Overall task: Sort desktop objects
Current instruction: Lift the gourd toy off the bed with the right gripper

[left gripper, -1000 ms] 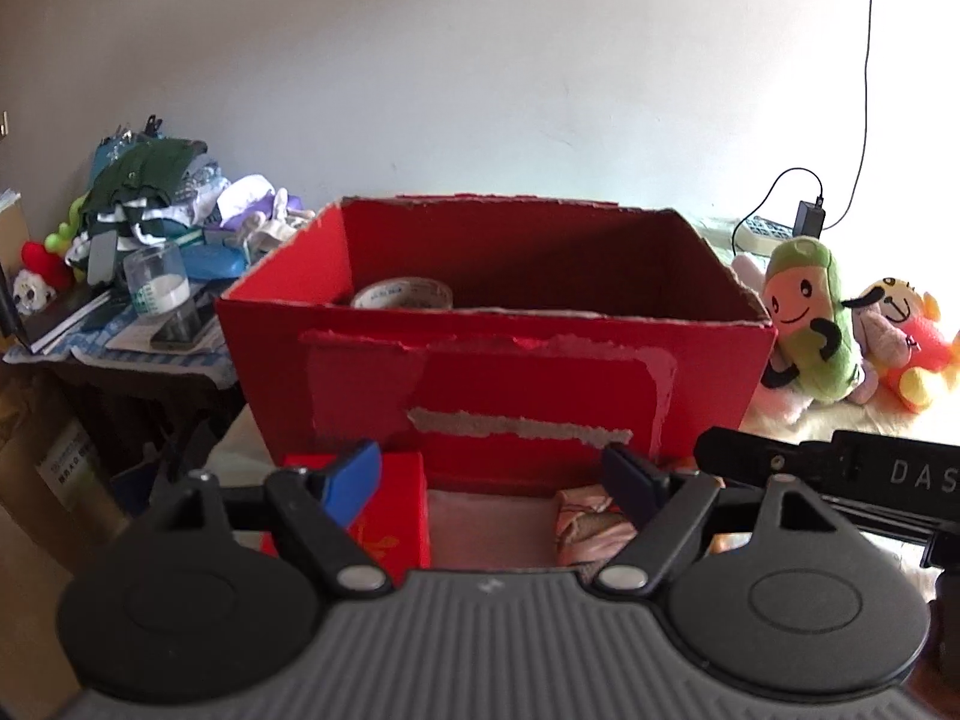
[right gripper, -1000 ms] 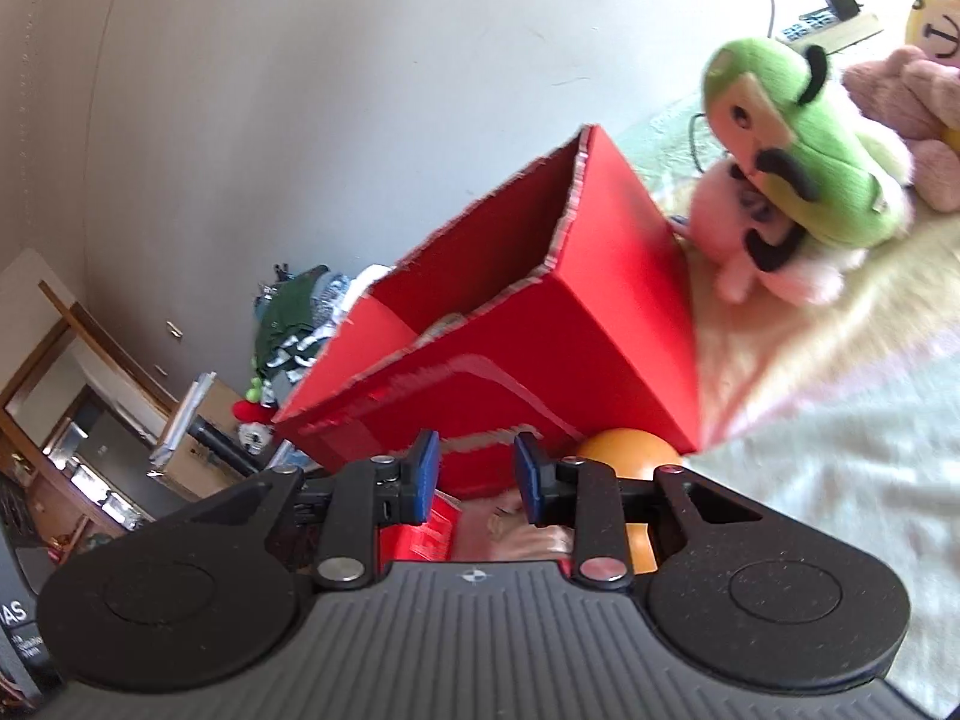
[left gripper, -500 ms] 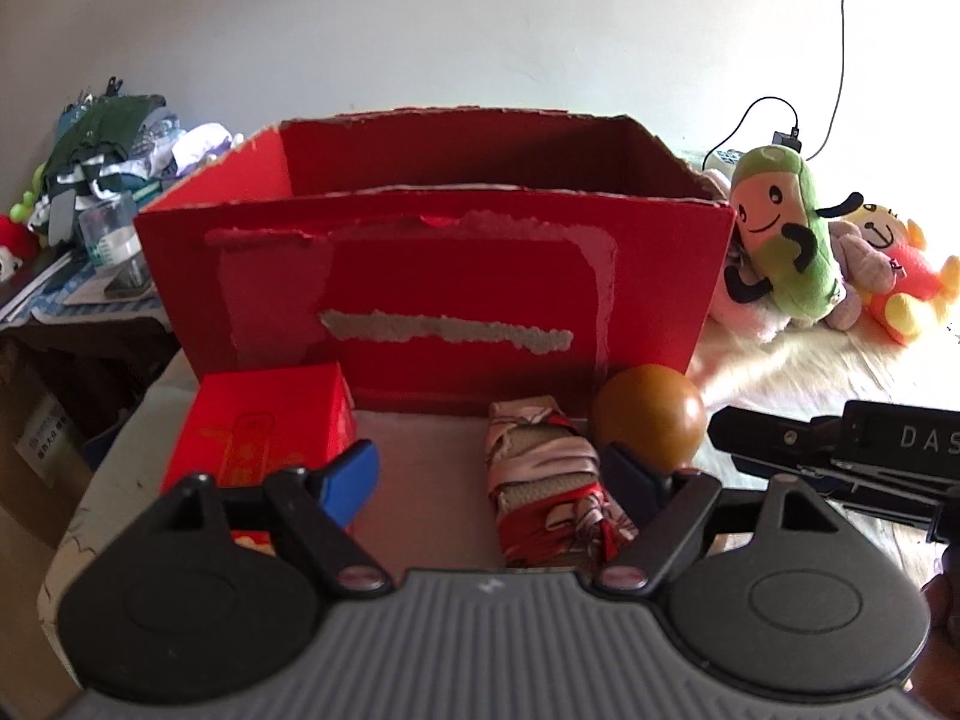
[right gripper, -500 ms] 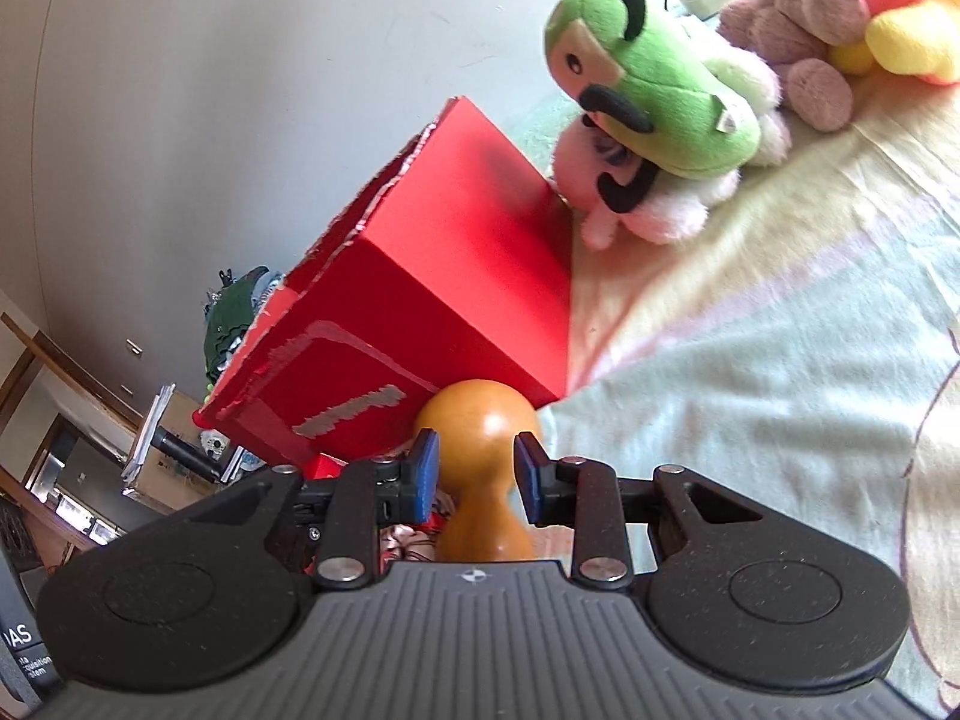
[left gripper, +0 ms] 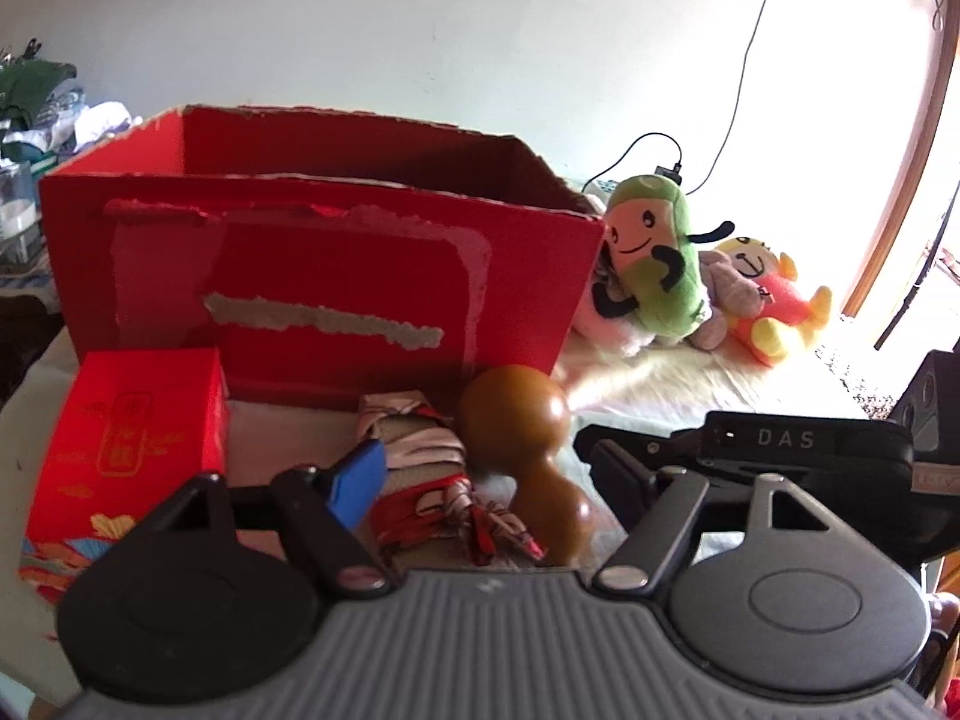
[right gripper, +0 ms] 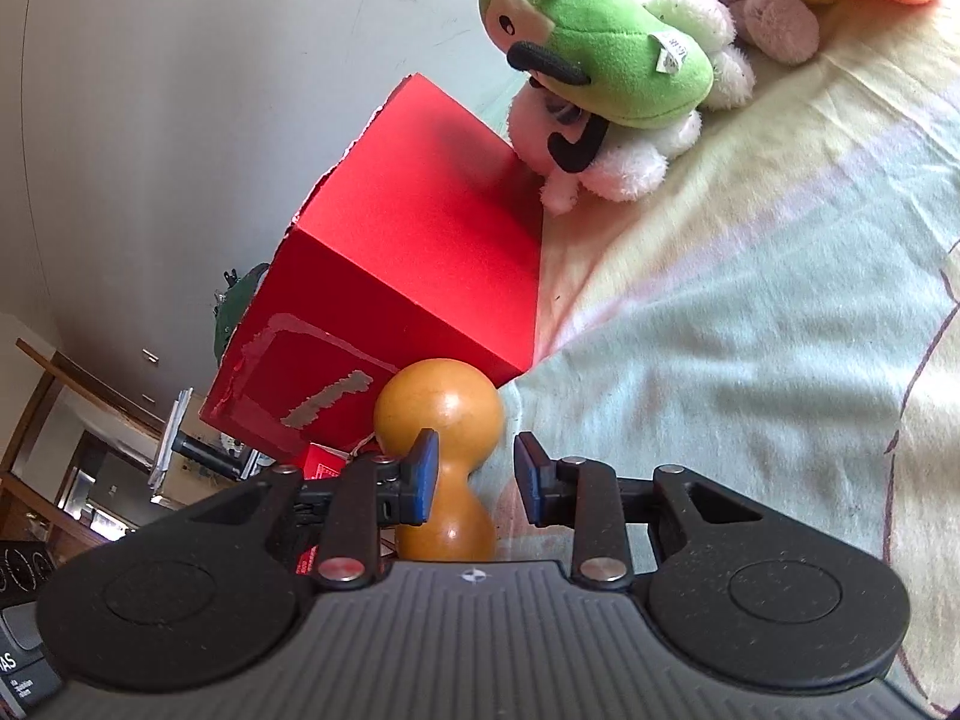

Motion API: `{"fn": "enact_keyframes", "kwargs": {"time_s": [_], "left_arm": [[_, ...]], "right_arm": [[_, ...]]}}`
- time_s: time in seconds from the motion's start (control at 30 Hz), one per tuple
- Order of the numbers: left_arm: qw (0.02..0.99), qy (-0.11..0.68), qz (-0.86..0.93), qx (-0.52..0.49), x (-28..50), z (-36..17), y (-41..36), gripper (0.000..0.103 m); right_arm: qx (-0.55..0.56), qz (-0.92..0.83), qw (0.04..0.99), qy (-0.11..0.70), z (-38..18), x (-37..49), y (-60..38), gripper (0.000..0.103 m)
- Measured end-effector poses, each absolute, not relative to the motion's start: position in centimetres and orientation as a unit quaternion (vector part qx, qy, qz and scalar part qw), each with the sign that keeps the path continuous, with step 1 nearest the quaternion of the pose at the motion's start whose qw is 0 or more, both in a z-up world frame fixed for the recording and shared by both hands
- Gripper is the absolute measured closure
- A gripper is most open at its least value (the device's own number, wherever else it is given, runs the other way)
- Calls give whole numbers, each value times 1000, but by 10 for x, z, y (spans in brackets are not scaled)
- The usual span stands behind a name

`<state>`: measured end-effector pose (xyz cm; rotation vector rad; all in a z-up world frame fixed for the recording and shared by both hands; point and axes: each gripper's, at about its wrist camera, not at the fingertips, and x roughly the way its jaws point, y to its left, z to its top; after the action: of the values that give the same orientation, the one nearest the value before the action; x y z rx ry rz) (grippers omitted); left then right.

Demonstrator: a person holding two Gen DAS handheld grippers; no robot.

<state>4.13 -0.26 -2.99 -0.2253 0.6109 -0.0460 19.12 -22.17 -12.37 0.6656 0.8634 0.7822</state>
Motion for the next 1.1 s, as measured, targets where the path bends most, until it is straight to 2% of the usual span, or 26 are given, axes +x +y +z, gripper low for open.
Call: {"fn": "enact_keyframes", "kwargs": {"time_s": [0.37, 0.47, 0.67, 0.7, 0.83, 1.0, 1.1], "left_arm": [[940, 295, -116, -122, 41, -40, -26, 25], [937, 305, -120, -121, 46, -47, -33, 21], [938, 311, -112, -107, 52, -54, -35, 18], [939, 309, -113, -98, 51, -55, -36, 18], [944, 303, -116, -57, 46, -59, -38, 18], [948, 300, -108, -14, 37, -59, -36, 21], [948, 298, -108, -15, 34, -57, -29, 21]], "right_arm": [[285, 390, 794, 369, -129, 197, -236, 72], [287, 410, 783, 370, -136, 207, -239, 72], [336, 448, 728, 395, -145, 224, -242, 72], [351, 457, 709, 407, -150, 229, -241, 75], [388, 458, 684, 415, -157, 236, -249, 76], [344, 464, 706, 410, -148, 228, -242, 74], [324, 462, 716, 412, -145, 226, -238, 76]]}}
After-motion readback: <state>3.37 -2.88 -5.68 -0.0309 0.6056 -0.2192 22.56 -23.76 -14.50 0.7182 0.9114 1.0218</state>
